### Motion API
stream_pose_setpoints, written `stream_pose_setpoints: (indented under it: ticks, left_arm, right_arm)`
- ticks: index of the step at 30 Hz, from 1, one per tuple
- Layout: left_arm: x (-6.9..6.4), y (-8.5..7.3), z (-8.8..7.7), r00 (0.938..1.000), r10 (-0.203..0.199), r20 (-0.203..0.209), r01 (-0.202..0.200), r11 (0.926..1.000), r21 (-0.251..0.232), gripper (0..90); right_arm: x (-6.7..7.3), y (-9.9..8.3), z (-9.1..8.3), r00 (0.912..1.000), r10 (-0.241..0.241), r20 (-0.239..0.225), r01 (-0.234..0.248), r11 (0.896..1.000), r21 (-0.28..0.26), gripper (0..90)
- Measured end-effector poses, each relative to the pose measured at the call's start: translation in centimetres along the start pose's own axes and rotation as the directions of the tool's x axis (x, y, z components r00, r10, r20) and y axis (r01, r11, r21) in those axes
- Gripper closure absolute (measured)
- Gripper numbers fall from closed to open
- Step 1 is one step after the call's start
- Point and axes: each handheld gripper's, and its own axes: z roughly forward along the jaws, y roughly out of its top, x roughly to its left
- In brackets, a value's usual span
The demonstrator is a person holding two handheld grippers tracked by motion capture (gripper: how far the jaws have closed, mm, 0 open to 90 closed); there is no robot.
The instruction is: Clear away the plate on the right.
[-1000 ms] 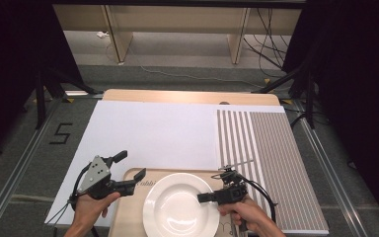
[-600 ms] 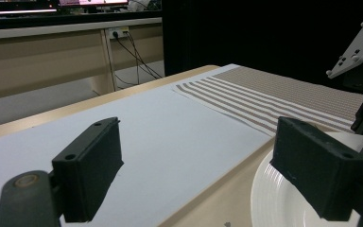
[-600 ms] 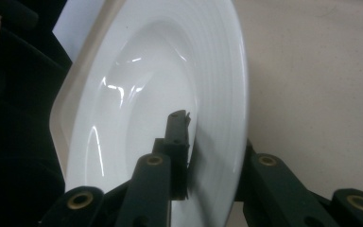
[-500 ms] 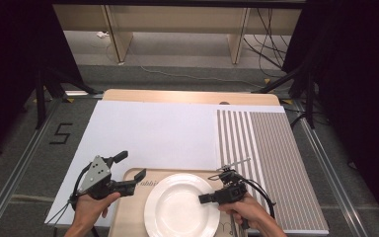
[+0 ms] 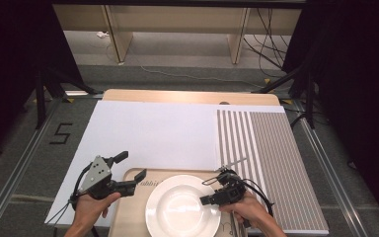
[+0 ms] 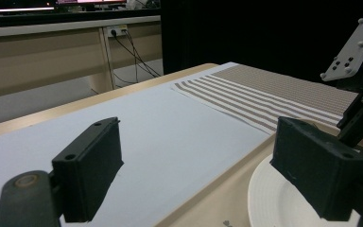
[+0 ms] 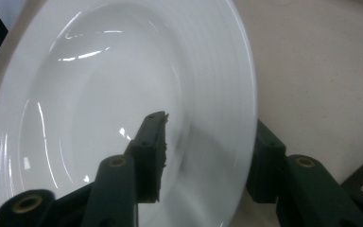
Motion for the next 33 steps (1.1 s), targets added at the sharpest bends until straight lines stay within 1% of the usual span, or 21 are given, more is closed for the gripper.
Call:
stream_pose_setpoints:
  ticks: [1, 2, 6, 9, 10, 11, 13, 14, 16, 19, 20, 21, 22, 24, 25, 26, 27, 28, 29, 31, 33]
  left_arm:
    - [0.0, 0.0, 0.0, 1.0000, 0.001, 0.000, -0.001, 1.0000, 0.001, 15.9]
    - [0.0, 0.0, 0.0, 1.0000, -0.002, 0.000, 0.002, 1.0000, 0.001, 15.9]
    - [-0.1, 0.0, -0.1, 1.0000, 0.002, 0.000, -0.002, 0.9999, 0.012, 15.9]
    - [0.0, 0.0, -0.1, 1.0000, 0.009, 0.003, -0.009, 0.9998, 0.018, 15.9]
    - [0.0, 0.0, -0.1, 1.0000, 0.009, 0.003, -0.009, 0.9998, 0.017, 15.9]
    - [0.0, 0.0, -0.1, 1.0000, 0.004, 0.003, -0.004, 0.9998, 0.017, 15.9]
    - [0.0, 0.0, -0.1, 1.0000, 0.004, 0.004, -0.004, 0.9999, 0.017, 15.9]
    - [0.0, -0.1, -0.1, 1.0000, 0.001, 0.009, -0.001, 1.0000, 0.007, 15.9]
    - [0.0, 0.0, -0.2, 1.0000, 0.004, 0.004, -0.004, 0.9998, 0.017, 15.9]
    - [0.0, 0.0, -0.1, 0.9999, 0.009, 0.008, -0.009, 0.9999, 0.012, 15.9]
    - [0.0, 0.0, -0.2, 0.9999, 0.010, 0.006, -0.010, 0.9998, 0.019, 15.9]
    - [0.0, 0.0, -0.1, 0.9999, 0.010, 0.007, -0.010, 0.9998, 0.019, 15.9]
    - [0.0, 0.0, -0.1, 0.9999, 0.012, 0.008, -0.012, 0.9997, 0.019, 15.9]
    - [0.0, 0.0, -0.1, 0.9999, 0.010, 0.007, -0.010, 0.9997, 0.021, 15.9]
    - [-0.1, 0.0, -0.1, 1.0000, 0.006, 0.007, -0.006, 0.9998, 0.021, 15.9]
    - [-0.1, -0.1, -0.1, 1.0000, 0.006, 0.006, -0.006, 0.9997, 0.022, 15.9]
    - [-0.1, 0.0, -0.1, 1.0000, 0.007, 0.007, -0.007, 0.9997, 0.023, 15.9]
    - [-0.1, 0.0, -0.1, 0.9999, 0.007, 0.007, -0.008, 0.9997, 0.024, 15.9]
    - [-0.1, -0.1, -0.1, 0.9999, 0.007, 0.009, -0.007, 0.9996, 0.026, 15.9]
    - [-0.1, -0.1, -0.1, 0.9999, 0.004, 0.011, -0.004, 0.9995, 0.031, 15.9]
    - [-0.1, -0.1, -0.1, 0.9999, 0.002, 0.012, -0.002, 0.9995, 0.032, 15.9]
  right_arm:
    - [0.1, 0.1, -0.2, 0.9999, -0.010, 0.008, 0.011, 1.000, -0.010, 52.9]
    - [0.2, 0.1, -0.4, 0.9995, -0.012, 0.030, 0.013, 0.999, -0.030, 51.4]
    - [0.1, 0.2, -1.2, 0.9998, 0.002, 0.022, -0.001, 0.997, -0.081, 45.0]
    - [0.3, 0.2, -1.8, 0.9998, -0.008, 0.019, 0.010, 0.994, -0.111, 41.1]
    - [0.4, 0.2, -2.0, 0.9995, -0.026, 0.019, 0.028, 0.991, -0.131, 39.4]
    - [0.6, 0.2, -2.3, 0.9992, -0.020, 0.034, 0.025, 0.989, -0.148, 36.9]
    - [0.9, 0.1, -3.0, 0.9979, -0.037, 0.053, 0.046, 0.984, -0.172, 34.0]
    - [1.1, 0.1, -3.2, 0.9973, -0.043, 0.059, 0.053, 0.980, -0.192, 32.5]
    - [1.3, -0.1, -3.7, 0.9958, -0.053, 0.076, 0.069, 0.971, -0.228, 28.7]
    - [1.5, -0.3, -4.3, 0.9944, -0.058, 0.088, 0.079, 0.964, -0.253, 21.9]
    - [1.6, -0.3, -4.5, 0.9925, -0.064, 0.104, 0.089, 0.961, -0.261, 19.7]
    - [1.7, -0.3, -4.6, 0.9909, -0.069, 0.116, 0.098, 0.957, -0.273, 18.0]
    - [1.8, -0.4, -4.7, 0.9884, -0.080, 0.129, 0.115, 0.949, -0.294, 16.9]
    - [2.0, -0.5, -5.1, 0.9852, -0.085, 0.149, 0.129, 0.938, -0.322, 16.7]
    - [2.1, -0.5, -5.3, 0.9853, -0.076, 0.153, 0.125, 0.934, -0.336, 16.7]
    - [2.1, -0.5, -5.4, 0.9875, -0.070, 0.141, 0.116, 0.929, -0.352, 16.7]
    - [2.1, -0.6, -5.5, 0.9867, -0.058, 0.152, 0.110, 0.926, -0.361, 16.7]
    - [2.1, -0.7, -5.6, 0.9860, -0.061, 0.155, 0.116, 0.920, -0.375, 16.7]
    - [2.0, -0.7, -5.8, 0.9827, -0.068, 0.172, 0.132, 0.910, -0.393, 16.7]
    - [2.1, -0.8, -6.1, 0.9790, -0.061, 0.195, 0.138, 0.900, -0.414, 16.7]
    - [2.3, -0.9, -6.2, 0.9780, -0.066, 0.198, 0.151, 0.880, -0.450, 16.7]
